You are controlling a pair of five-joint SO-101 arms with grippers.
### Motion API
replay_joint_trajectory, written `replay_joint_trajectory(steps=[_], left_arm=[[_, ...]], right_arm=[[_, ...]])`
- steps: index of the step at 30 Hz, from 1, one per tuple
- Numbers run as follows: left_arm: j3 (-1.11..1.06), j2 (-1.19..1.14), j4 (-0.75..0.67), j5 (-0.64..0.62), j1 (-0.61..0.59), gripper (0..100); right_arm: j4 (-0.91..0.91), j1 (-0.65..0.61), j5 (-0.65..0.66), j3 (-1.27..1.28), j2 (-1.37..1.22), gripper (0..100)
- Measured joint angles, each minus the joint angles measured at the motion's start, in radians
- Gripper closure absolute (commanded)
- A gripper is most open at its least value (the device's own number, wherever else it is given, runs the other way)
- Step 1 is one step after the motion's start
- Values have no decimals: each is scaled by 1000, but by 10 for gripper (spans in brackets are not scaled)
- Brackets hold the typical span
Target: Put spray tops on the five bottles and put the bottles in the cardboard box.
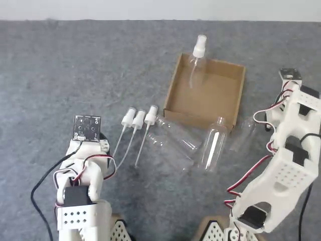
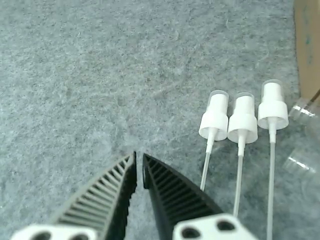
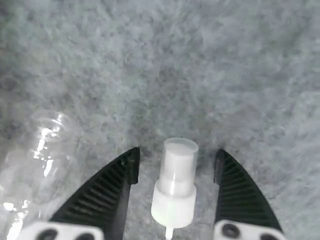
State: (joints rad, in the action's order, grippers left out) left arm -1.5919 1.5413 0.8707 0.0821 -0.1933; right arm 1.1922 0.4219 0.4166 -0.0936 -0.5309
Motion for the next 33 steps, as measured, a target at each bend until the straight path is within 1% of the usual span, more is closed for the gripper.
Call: replay_joint_trajectory(steps=[2, 5, 12, 16, 20, 22, 26, 33], left_arm=[[0, 0, 0, 0, 2, 989], [0, 0, 0, 0, 0, 989], [0, 0, 0, 0, 0, 989], [0, 0, 0, 0, 0, 989], [0, 0, 0, 0, 0, 989], [0, 0, 0, 0, 0, 989], [0, 0, 0, 0, 0, 989], [0, 0, 0, 0, 2, 989]], right_arm=[[-12, 0, -2, -2, -11, 895], [-37, 5, -3, -6, -17, 938], [-54, 6, -5, -17, -23, 944], [-54, 6, -5, -17, -23, 978], [-48, 6, -5, -20, -25, 978], [-15, 5, -5, -51, -29, 978], [107, 2, -5, -153, -32, 979], [361, 2, -5, -474, -32, 978]])
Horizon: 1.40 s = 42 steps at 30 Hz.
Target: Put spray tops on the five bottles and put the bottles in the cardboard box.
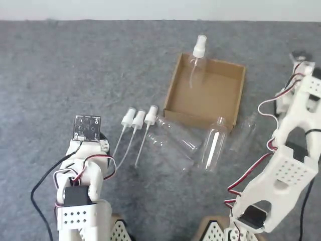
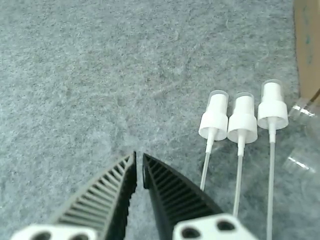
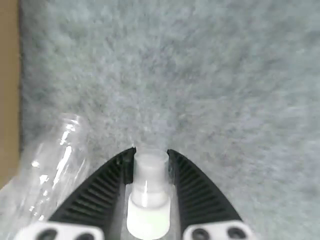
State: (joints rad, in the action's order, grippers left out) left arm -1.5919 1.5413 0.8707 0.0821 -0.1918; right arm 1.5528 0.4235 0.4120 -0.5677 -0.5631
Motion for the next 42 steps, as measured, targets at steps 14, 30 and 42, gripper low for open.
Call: replay_joint_trajectory(steps=[14, 30, 42], left_arm=[[0, 0, 0, 0, -2, 989], [0, 0, 0, 0, -2, 989], [0, 0, 0, 0, -2, 989]], right_arm=[[203, -2, 0, -356, 0, 978], [203, -313, -157, -356, 0, 978], [203, -769, -370, -356, 0, 978]])
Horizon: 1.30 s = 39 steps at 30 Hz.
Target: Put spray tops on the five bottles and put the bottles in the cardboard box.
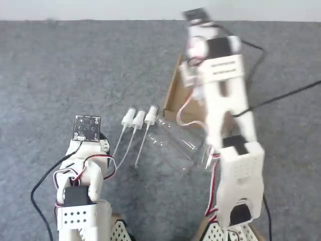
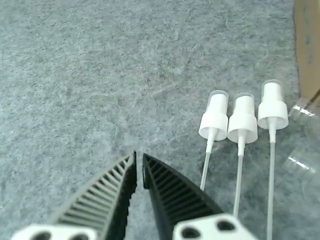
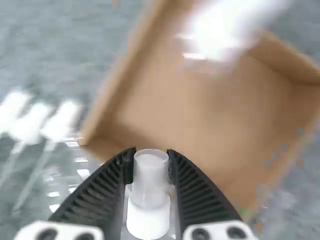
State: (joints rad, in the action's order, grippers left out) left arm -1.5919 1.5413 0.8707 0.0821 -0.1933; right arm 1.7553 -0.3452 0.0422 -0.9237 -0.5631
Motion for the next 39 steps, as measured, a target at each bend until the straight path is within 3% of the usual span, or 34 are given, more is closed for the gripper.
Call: replay_joint_trajectory(steps=[6, 14, 27, 30, 39], left_arm=[[0, 0, 0, 0, 0, 989], [0, 0, 0, 0, 2, 989], [0, 0, 0, 0, 0, 989], [0, 0, 0, 0, 2, 989], [0, 0, 0, 0, 0, 989]], right_arm=[[0, -192, -94, 0, 0, 978], [-66, -299, -288, 0, -106, 977], [-218, -368, -652, 0, -301, 976], [-218, -368, -684, 0, -301, 965], [-218, -368, -694, 0, -301, 798]])
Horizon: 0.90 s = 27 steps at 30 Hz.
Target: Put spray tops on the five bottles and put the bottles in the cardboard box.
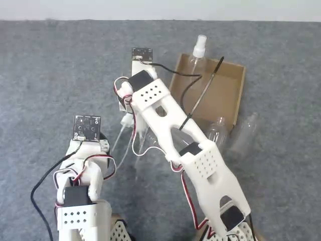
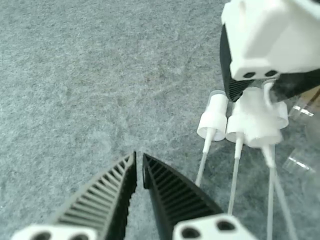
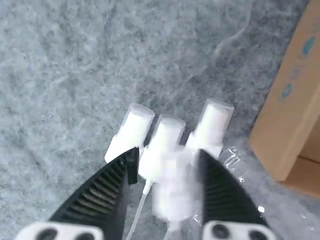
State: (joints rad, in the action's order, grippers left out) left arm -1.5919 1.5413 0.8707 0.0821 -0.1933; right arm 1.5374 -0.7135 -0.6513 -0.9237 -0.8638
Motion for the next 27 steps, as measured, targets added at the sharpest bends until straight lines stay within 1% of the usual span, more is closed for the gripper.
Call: replay_joint_trajectory(steps=[7, 10, 15, 19, 23, 27], left_arm=[[0, 0, 0, 0, 2, 989], [0, 0, 0, 0, 0, 989], [0, 0, 0, 0, 2, 989], [0, 0, 0, 0, 0, 989], [0, 0, 0, 0, 2, 989], [0, 0, 0, 0, -2, 989]], right_arm=[[3, 0, 0, 0, 0, 797], [35, 0, 3, 0, 21, 797], [97, 12, 112, 0, 170, 799], [173, 40, 170, 0, 288, 799], [218, 94, 305, 14, 377, 799], [219, 195, 531, 123, 479, 799]])
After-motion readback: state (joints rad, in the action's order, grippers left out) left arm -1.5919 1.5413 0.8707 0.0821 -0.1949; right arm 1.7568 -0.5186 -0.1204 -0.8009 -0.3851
